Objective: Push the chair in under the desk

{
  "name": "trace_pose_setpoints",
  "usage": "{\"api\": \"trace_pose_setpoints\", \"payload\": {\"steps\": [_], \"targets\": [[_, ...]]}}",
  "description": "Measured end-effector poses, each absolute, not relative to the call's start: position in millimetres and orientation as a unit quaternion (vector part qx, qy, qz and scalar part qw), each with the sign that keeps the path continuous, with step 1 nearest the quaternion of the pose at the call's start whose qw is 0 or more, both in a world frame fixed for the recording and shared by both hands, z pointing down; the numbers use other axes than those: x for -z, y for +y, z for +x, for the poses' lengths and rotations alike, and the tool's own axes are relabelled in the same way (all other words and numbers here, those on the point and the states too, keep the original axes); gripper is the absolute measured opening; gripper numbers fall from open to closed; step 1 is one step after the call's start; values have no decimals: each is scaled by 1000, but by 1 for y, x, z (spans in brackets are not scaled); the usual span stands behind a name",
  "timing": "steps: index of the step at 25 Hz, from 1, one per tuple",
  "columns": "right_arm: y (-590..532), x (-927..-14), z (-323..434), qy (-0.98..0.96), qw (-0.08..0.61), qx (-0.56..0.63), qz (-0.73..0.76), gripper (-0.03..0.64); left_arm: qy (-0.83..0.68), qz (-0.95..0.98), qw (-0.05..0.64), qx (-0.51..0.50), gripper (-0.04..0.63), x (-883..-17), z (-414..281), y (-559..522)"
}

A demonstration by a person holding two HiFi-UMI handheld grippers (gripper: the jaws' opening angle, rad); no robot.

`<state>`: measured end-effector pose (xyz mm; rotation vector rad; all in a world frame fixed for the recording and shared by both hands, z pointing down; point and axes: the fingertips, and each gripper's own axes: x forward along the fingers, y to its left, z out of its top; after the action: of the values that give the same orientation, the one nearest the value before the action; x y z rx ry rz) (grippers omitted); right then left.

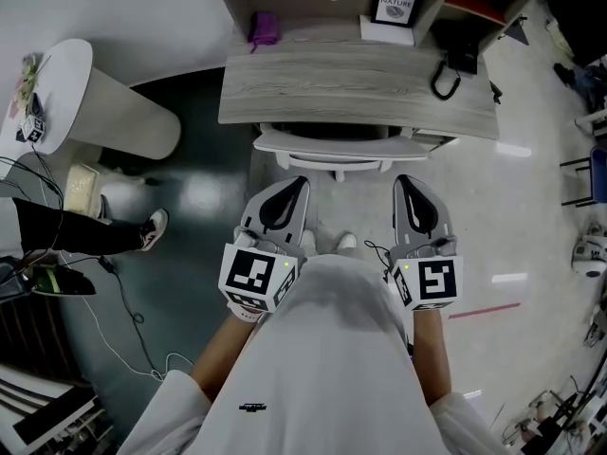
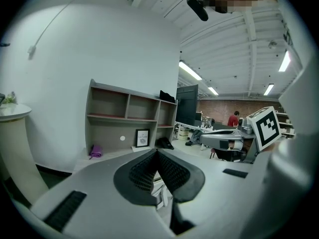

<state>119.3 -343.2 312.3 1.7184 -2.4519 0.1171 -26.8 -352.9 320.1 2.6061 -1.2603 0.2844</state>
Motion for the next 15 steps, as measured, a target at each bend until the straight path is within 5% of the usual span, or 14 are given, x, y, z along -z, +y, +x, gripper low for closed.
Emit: {"api": "trace_pose_setpoints", "payload": {"steps": [15], "targets": [[-341, -315, 113, -819, 70, -44, 568, 9, -427, 892, 110, -100, 6, -319, -31, -349]]}}
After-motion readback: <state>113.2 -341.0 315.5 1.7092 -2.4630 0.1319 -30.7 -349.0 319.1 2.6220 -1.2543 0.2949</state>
